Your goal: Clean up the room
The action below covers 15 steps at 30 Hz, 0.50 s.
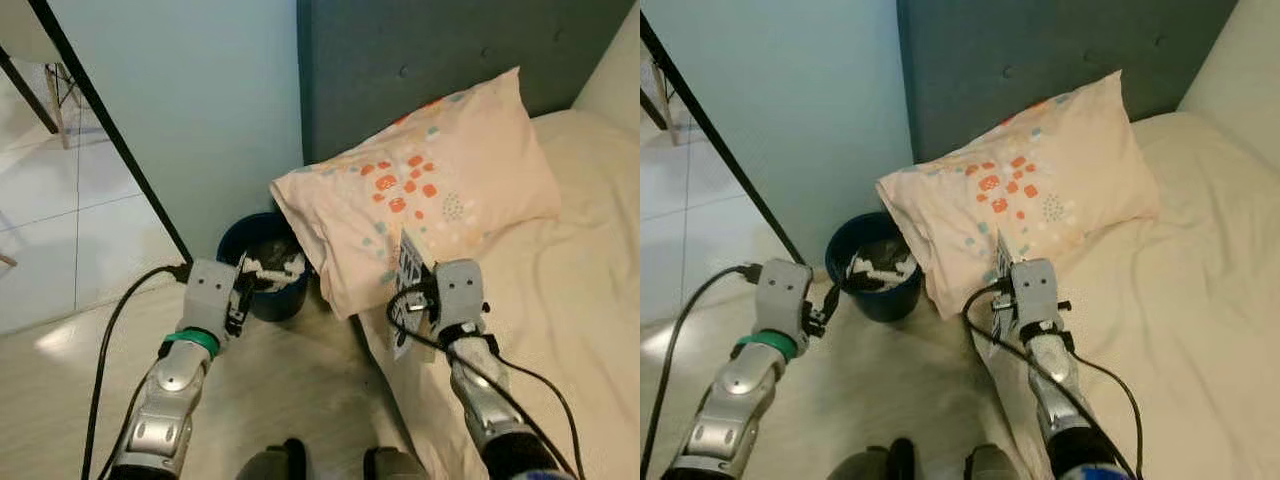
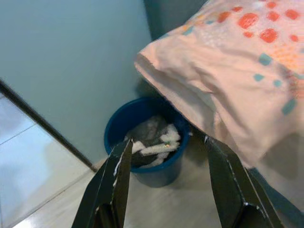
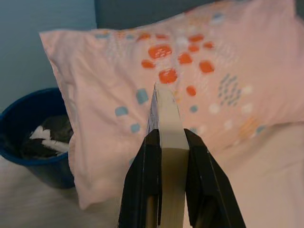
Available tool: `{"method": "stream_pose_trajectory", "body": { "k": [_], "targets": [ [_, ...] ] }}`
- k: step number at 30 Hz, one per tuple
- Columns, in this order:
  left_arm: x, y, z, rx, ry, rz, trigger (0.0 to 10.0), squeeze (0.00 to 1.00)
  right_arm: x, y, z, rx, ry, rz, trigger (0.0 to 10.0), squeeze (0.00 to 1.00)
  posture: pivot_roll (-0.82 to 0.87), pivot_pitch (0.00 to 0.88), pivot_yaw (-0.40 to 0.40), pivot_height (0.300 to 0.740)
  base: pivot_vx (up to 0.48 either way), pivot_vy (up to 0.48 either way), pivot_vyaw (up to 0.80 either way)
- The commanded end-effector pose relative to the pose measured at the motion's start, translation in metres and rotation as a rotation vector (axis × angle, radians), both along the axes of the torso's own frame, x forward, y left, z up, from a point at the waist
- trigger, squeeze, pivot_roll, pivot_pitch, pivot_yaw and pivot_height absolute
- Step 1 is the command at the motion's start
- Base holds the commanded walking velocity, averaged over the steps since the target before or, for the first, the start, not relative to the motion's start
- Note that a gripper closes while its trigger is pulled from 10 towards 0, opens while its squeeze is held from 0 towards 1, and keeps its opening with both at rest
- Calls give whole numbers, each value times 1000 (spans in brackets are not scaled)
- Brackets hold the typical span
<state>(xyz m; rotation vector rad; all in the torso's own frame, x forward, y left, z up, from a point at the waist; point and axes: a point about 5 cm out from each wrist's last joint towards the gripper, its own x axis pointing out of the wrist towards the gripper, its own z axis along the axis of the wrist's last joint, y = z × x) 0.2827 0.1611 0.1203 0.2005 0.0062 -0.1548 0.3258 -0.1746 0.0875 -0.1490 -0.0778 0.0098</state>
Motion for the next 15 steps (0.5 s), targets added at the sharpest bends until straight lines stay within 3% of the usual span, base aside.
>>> {"method": "stream_pose_trajectory", "body": {
  "k": [1,9,15],
  "targets": [
    [-8,3,-4,-3,50,-25,10000,0,1,1,-3,36,21,-4,10000,0,-13,281,130,725,0,0,0],
    [-29,12,11,4,74,-53,10000,0,14,-16,6,63,31,-41,10000,0,41,388,150,725,0,0,0],
    [-46,19,13,17,114,-34,10000,0,31,-38,33,-11,-16,-94,10000,0,67,433,158,725,0,0,0]
  ]
}}
